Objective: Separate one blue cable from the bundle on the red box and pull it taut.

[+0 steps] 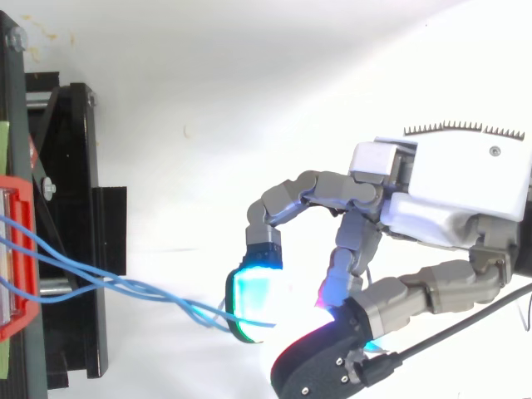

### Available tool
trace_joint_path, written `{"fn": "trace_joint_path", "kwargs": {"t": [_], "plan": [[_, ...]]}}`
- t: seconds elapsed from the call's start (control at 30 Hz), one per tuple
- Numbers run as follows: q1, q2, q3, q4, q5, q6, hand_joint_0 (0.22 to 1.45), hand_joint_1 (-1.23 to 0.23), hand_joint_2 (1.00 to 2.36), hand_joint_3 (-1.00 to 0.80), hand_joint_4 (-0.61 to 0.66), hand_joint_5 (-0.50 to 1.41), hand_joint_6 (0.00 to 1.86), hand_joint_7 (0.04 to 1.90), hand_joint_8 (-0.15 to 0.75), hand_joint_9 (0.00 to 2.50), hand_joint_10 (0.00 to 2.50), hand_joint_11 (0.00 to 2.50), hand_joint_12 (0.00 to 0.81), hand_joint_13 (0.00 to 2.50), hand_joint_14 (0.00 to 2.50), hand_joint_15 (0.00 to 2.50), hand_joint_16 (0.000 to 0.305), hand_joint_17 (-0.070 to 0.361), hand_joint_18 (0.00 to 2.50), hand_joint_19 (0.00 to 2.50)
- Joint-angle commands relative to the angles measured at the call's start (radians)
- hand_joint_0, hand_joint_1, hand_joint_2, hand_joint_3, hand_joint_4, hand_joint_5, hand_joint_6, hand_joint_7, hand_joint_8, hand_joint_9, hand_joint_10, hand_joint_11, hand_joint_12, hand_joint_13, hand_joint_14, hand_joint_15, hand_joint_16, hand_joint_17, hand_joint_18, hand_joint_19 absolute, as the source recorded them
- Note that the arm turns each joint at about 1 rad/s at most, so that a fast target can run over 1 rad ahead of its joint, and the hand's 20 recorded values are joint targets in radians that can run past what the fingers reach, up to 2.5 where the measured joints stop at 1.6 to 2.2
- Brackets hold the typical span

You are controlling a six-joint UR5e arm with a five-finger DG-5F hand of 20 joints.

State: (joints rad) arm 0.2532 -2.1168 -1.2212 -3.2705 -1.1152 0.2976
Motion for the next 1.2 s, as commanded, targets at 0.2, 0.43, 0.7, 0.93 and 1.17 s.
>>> {"fn": "trace_joint_path", "kwargs": {"t": [0.2,0.43,0.7,0.93,1.17], "plan": [[0.001,0.0,0.0,-0.003,0.0,0.002,0.66,-0.88,1.0,-0.49,0.01,-0.11,0.85,1.26,0.319,1.45,0.02,1.44,0.382,1.26,0.03,0.89,0.044,0.099,0.98,0.71],[0.001,0.0,0.0,-0.012,0.0,0.003,0.62,-0.76,1.0,-0.43,-0.04,-0.12,0.86,1.2,0.307,1.47,0.02,1.43,0.386,1.27,0.02,0.9,0.044,0.1,0.98,0.74],[0.001,0.001,-0.001,-0.012,0.0,0.003,0.61,-0.63,1.01,-0.4,-0.03,-0.11,0.84,1.21,0.295,1.49,0.02,1.41,0.39,1.26,0.03,0.9,0.045,0.102,0.97,0.76],[0.001,0.0,0.0,-0.012,0.0,0.003,0.62,-0.67,1.01,-0.34,-0.07,-0.08,0.77,1.15,0.271,1.52,0.03,1.22,0.366,1.26,0.02,0.8,0.044,0.099,0.99,0.72],[0.003,0.0,0.0,-0.012,0.0,0.002,0.61,-0.7,1.01,-0.32,-0.08,-0.06,0.73,1.18,0.272,1.47,0.03,0.91,0.359,1.23,0.02,0.55,0.039,0.089,0.98,0.64]]}}
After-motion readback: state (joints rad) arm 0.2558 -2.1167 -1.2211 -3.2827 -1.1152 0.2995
